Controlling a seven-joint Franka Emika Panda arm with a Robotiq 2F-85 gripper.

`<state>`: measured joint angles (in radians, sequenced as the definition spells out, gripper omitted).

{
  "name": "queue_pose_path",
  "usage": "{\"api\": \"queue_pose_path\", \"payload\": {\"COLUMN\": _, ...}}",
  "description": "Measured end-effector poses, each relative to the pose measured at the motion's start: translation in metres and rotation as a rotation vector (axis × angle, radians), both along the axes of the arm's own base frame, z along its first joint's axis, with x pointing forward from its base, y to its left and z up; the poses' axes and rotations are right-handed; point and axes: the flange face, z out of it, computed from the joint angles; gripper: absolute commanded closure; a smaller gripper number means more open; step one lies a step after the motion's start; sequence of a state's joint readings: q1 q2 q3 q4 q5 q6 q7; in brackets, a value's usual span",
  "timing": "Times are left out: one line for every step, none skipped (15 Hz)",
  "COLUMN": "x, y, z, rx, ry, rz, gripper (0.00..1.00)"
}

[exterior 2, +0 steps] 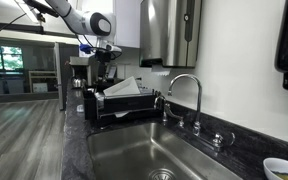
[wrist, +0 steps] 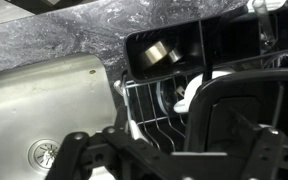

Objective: Pick up the black plate from the dish rack and put it in the sink.

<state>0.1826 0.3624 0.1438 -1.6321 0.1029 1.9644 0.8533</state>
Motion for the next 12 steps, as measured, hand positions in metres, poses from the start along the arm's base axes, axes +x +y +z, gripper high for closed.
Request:
{"api": "queue_pose_path", "payload": {"x": 0.002, "y": 0.003, "z": -0.004, "rx": 0.000, "ry": 0.002, "rz": -0.004, "gripper": 0.00}}
{"api": "queue_pose_path", "payload": {"x": 0.004, "y": 0.006, "z": -0.007, "rx": 0.000, "ry": 0.004, "rz": -0.009, "gripper": 0.00}}
{"api": "queue_pose_path", "payload": {"x": 0.007, "y": 0.008, "z": -0.009, "rx": 0.001, "ry": 0.004, "rz": -0.017, "gripper": 0.00}}
{"api": "queue_pose_path", "payload": {"x": 0.009, "y": 0.010, "z": -0.011, "rx": 0.000, "ry": 0.004, "rz": -0.025, "gripper": 0.00}}
{"api": "queue_pose_path", "payload": {"x": 0.011, "y": 0.011, "z": -0.012, "rx": -0.001, "ry": 0.002, "rz": -0.035, "gripper": 0.00}}
{"api": "queue_pose_path", "payload": {"x": 0.014, "y": 0.012, "z": -0.014, "rx": -0.003, "ry": -0.002, "rz": -0.045, "gripper": 0.00}}
{"api": "queue_pose_path", "payload": {"x": 0.016, "y": 0.012, "z": -0.015, "rx": -0.008, "ry": -0.009, "rz": -0.059, "gripper": 0.00}}
{"api": "queue_pose_path", "payload": {"x": 0.019, "y": 0.012, "z": -0.017, "rx": -0.013, "ry": -0.017, "rz": -0.071, "gripper": 0.00}}
{"api": "queue_pose_path", "payload": {"x": 0.021, "y": 0.012, "z": -0.019, "rx": -0.019, "ry": -0.025, "rz": -0.082, "gripper": 0.00}}
{"api": "queue_pose_path", "payload": {"x": 0.023, "y": 0.012, "z": -0.021, "rx": -0.025, "ry": -0.031, "rz": -0.094, "gripper": 0.25}}
{"api": "queue_pose_path", "payload": {"x": 0.024, "y": 0.011, "z": -0.023, "rx": -0.032, "ry": -0.035, "rz": -0.102, "gripper": 0.26}}
{"api": "queue_pose_path", "payload": {"x": 0.026, "y": 0.011, "z": -0.024, "rx": -0.039, "ry": -0.039, "rz": -0.107, "gripper": 0.34}}
